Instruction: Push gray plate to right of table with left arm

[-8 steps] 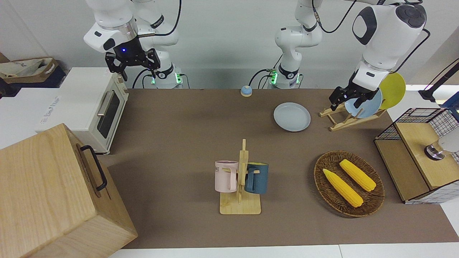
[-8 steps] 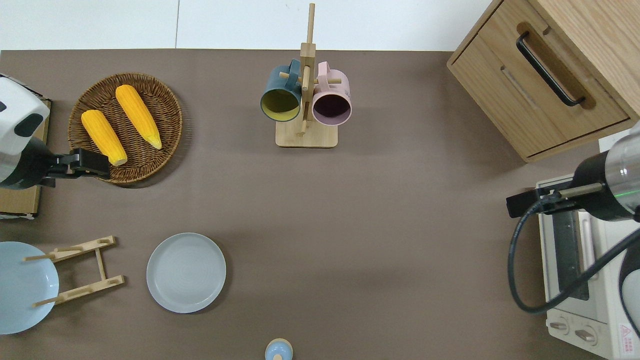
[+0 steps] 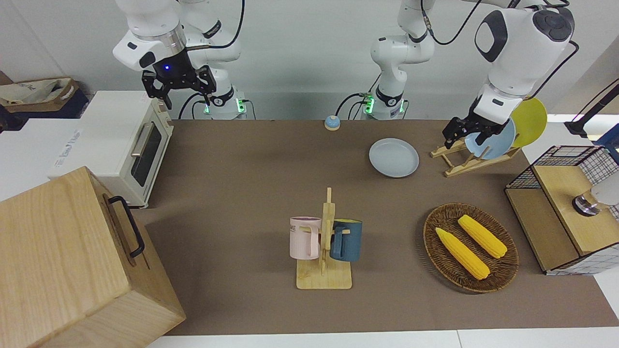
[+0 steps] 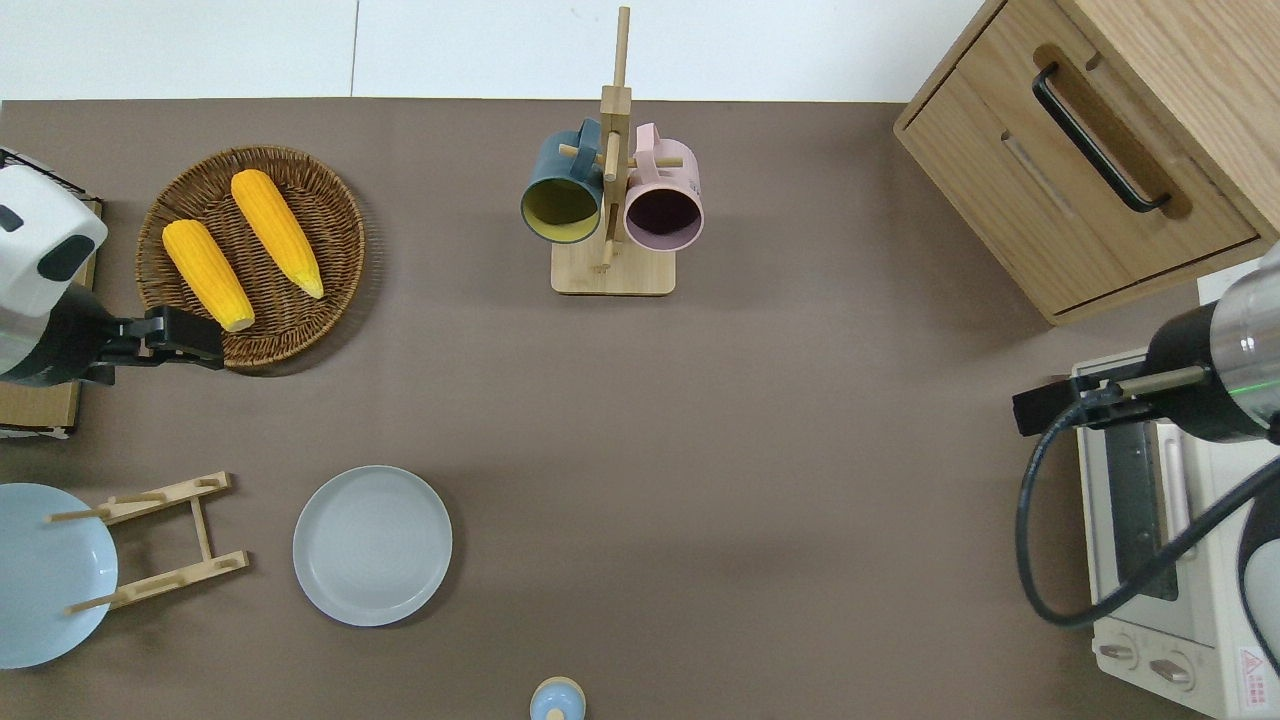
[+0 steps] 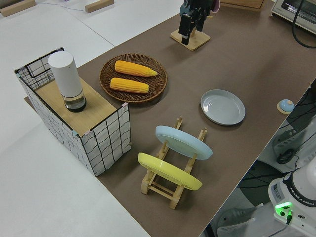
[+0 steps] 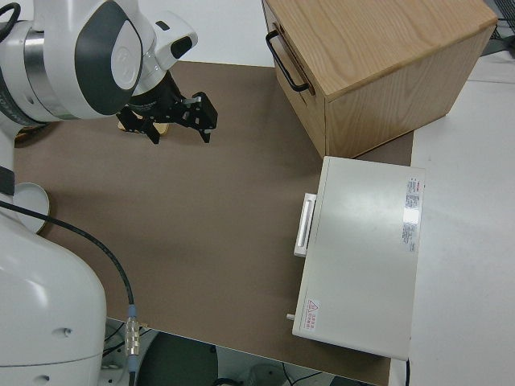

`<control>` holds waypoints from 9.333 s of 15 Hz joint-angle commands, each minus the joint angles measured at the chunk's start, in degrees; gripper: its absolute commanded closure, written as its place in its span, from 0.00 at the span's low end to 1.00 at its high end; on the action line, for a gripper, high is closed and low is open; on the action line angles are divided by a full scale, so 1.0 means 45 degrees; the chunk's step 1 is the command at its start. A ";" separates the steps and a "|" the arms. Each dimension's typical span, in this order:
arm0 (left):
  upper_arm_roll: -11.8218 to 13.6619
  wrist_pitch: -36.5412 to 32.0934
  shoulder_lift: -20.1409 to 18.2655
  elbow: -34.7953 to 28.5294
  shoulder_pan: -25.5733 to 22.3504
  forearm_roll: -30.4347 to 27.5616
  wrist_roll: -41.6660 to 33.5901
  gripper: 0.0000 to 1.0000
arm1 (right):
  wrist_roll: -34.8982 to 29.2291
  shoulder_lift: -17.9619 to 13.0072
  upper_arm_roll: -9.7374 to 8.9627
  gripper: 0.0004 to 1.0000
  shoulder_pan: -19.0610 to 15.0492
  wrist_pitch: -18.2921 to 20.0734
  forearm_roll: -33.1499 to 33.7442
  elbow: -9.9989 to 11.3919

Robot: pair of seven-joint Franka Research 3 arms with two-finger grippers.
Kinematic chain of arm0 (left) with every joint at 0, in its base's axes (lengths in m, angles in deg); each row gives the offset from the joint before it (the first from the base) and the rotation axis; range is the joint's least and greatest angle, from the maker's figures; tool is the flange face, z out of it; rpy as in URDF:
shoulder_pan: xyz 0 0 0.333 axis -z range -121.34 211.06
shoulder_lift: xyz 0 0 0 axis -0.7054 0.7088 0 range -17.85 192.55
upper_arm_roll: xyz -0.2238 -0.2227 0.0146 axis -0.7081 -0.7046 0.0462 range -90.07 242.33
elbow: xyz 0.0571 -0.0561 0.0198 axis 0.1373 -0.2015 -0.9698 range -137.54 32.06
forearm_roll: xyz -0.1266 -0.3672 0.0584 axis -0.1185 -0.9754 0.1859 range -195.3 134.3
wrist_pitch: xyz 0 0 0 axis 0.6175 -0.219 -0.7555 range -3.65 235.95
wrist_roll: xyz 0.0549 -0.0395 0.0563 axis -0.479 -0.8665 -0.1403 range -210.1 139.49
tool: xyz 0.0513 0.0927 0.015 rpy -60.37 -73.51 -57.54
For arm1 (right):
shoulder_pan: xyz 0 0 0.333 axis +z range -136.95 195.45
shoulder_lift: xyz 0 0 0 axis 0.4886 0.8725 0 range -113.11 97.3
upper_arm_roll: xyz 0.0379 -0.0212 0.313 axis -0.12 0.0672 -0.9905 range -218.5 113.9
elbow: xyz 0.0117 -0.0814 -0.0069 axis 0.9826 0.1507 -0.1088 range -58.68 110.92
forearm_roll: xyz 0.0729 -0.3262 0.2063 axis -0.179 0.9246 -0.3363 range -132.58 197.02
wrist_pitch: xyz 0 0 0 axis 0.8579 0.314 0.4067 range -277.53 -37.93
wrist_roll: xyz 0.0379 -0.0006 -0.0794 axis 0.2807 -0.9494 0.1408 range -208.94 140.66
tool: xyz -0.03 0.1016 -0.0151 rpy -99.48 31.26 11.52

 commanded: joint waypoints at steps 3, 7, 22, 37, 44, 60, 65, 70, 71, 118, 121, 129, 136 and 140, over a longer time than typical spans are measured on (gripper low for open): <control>0.0414 0.0589 -0.1134 -0.2189 0.0200 -0.0140 -0.0178 0.00 | -0.0166 -0.0037 -0.0214 0.02 -0.0251 0.0198 -0.0074 -0.0111; 0.0533 0.1371 -0.1798 -0.3809 0.0045 -0.0140 -0.0314 0.00 | -0.0166 -0.0037 -0.0214 0.02 -0.0251 0.0198 -0.0074 -0.0111; 0.0532 0.7343 -0.3969 -1.1349 -0.0052 -0.0121 -0.0607 0.01 | -0.0166 -0.0037 -0.0214 0.02 -0.0251 0.0198 -0.0054 -0.0111; 0.0513 1.0281 -0.2738 -1.2781 0.0065 -0.0082 -0.1037 0.86 | -0.0166 -0.0037 -0.0214 0.02 -0.0251 0.0198 -0.0055 -0.0111; 0.0494 1.0241 -0.2777 -1.2703 0.0065 0.0367 -0.0999 1.00 | -0.0166 -0.0037 -0.0214 0.02 -0.0251 0.0198 -0.0054 -0.0111; -0.0012 1.0183 -0.1647 -1.1631 0.0434 0.0368 0.1008 1.00 | -0.0166 -0.0037 -0.0214 0.02 -0.0251 0.0198 -0.0074 -0.0111; -0.1300 1.0183 -0.0826 -1.0985 0.0573 0.0368 0.3274 1.00 | -0.0166 -0.0037 -0.0214 0.02 -0.0251 0.0198 -0.0054 -0.0111; -0.3155 1.0202 -0.0085 -1.0283 0.0689 0.0484 0.6221 1.00 | -0.0166 -0.0037 -0.0214 0.02 -0.0251 0.0198 -0.0074 -0.0111; -0.3487 1.0183 0.0169 -1.0088 0.0806 0.0523 0.6731 1.00 | -0.0166 -0.0037 -0.0214 0.02 -0.0251 0.0198 -0.0074 -0.0111; -0.3705 0.5596 0.3514 -0.2977 0.6512 0.2480 1.5296 0.00 | -0.0166 -0.0037 -0.0214 0.02 -0.0251 0.0198 -0.0074 -0.0111; -0.3589 0.4153 0.2441 -0.2839 0.5770 0.1697 1.3286 0.00 | -0.0166 -0.0037 -0.0214 0.02 -0.0251 0.0198 -0.0074 -0.0111; -0.3491 0.0989 0.1168 -0.1302 0.2686 0.1248 0.7992 0.00 | -0.0166 -0.0037 -0.0194 0.02 -0.0251 0.0198 -0.0074 -0.0111; -0.3491 -0.1378 0.1148 0.0889 0.0399 0.0758 0.4787 0.00 | -0.0166 -0.0037 -0.0195 0.02 -0.0251 0.0198 -0.0074 -0.0111; -0.3510 -0.1711 0.1148 0.1514 -0.0908 -0.0099 0.3148 0.00 | -0.0166 -0.0037 -0.0214 0.02 -0.0251 0.0198 -0.0055 -0.0111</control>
